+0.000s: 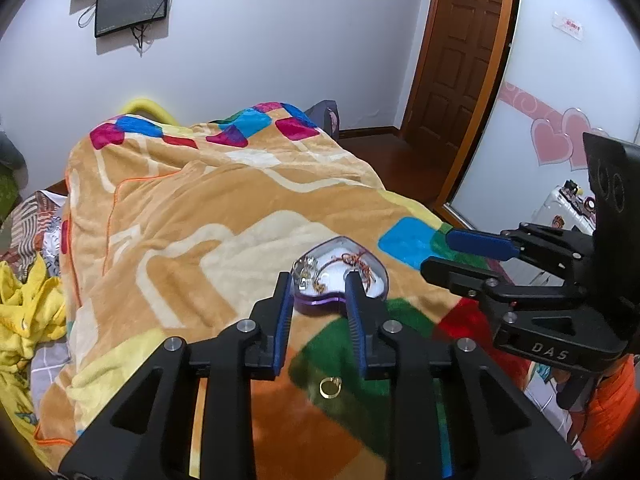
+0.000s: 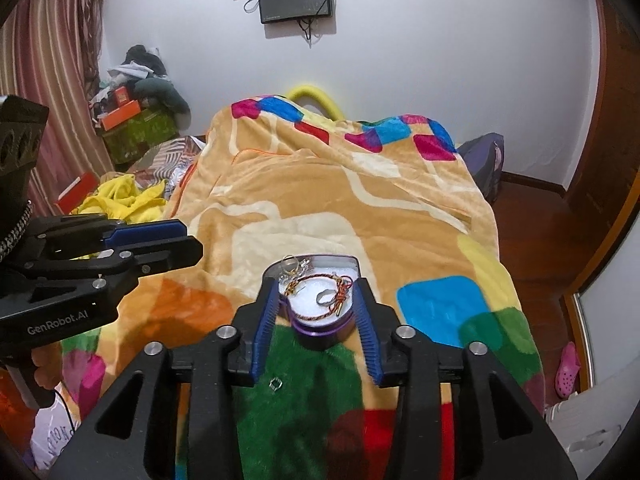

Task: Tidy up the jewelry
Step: 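Move both open tools back to the last rings on the blanket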

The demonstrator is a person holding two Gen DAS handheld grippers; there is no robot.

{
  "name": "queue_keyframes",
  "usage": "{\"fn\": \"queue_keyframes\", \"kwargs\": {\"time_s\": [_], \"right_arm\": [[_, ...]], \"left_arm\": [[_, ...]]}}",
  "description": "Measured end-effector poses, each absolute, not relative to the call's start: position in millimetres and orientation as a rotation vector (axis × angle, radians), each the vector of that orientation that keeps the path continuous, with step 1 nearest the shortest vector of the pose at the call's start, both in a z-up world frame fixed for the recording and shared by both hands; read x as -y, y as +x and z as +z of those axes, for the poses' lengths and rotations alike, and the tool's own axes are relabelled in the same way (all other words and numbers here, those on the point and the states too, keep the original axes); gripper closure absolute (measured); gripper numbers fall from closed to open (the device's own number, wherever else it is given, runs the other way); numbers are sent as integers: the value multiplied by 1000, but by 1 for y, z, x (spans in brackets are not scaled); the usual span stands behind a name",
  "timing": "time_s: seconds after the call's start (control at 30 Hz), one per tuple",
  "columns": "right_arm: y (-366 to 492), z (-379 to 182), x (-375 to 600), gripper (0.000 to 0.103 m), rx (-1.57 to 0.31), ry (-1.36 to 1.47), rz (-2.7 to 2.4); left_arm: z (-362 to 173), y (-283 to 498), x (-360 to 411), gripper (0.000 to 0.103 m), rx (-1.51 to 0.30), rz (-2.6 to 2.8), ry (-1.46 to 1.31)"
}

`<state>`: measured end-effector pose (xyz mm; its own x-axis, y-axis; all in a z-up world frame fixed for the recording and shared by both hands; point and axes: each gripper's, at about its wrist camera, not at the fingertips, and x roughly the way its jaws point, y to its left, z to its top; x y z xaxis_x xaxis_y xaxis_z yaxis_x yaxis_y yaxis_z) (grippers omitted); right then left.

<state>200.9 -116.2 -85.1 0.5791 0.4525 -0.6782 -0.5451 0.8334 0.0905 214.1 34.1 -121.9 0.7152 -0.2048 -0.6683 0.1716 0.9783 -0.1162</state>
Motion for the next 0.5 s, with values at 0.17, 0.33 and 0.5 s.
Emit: {"fn": "queue_keyframes", "kwargs": {"time_s": [0.17, 0.33, 0.5], "right_arm": [[189, -88, 119, 65, -764, -133, 582], [183, -104, 119, 65, -814, -137, 570], [181, -132, 117, 65, -893, -151, 562]], "left_arm": [[-127, 199, -38, 75, -762, -190, -47], [-143, 191, -44, 72, -803, -172, -62], [-165, 185, -47, 72, -860, -161, -75]]}}
